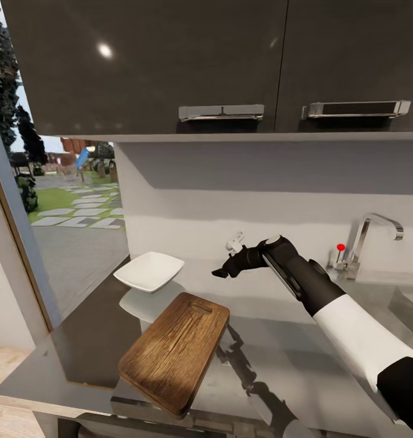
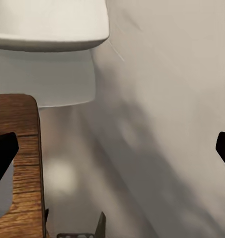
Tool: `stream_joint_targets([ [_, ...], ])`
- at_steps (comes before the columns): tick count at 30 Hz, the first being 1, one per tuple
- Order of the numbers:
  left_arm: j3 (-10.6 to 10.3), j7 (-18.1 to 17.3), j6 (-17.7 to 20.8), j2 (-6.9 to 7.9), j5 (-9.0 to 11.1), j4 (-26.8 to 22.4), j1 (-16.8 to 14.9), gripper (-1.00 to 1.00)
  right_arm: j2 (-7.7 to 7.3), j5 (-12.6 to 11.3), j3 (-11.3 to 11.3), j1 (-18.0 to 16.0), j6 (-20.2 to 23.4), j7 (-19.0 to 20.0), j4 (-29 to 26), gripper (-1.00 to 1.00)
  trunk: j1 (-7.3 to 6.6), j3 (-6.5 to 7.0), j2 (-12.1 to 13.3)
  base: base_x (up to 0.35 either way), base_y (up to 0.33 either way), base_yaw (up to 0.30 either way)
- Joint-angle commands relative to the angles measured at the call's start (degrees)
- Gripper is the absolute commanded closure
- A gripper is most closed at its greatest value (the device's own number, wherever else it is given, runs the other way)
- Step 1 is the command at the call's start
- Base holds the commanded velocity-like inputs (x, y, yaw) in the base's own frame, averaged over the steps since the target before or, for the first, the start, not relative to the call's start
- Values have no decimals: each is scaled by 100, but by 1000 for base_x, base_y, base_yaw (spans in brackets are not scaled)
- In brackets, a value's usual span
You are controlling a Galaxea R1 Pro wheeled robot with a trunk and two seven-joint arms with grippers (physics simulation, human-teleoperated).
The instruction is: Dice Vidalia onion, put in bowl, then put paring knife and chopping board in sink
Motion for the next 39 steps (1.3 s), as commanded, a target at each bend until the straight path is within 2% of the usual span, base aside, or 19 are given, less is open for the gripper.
stream_joint_targets([
  [1, 3, 2, -6, -1, 6, -8, 2, -100, -2, -2, 10, -5, 21, 9, 23, -100, 0, -9, -3, 0, 0, 0],
  [22, 0, 2, -6, -8, 6, -8, 2, -100, 20, -4, 17, -4, 6, 9, 93, -100, 0, -162, -3, 0, 0, 0],
  [29, -1, 2, -6, -15, 1, -8, 2, -100, 105, -4, 17, -4, 6, 9, 91, -100, 0, -220, -3, 0, 0, 0],
  [35, -2, 2, -6, -18, 1, -8, 2, -100, 271, 5, 19, -4, 6, 2, 93, -100, 0, -244, -3, 0, 0, 0],
  [39, -2, 2, -6, -18, 1, -8, 2, -100, 332, 11, 19, -4, 6, 1, 93, -100, 0, -246, -3, 0, 0, 0],
])
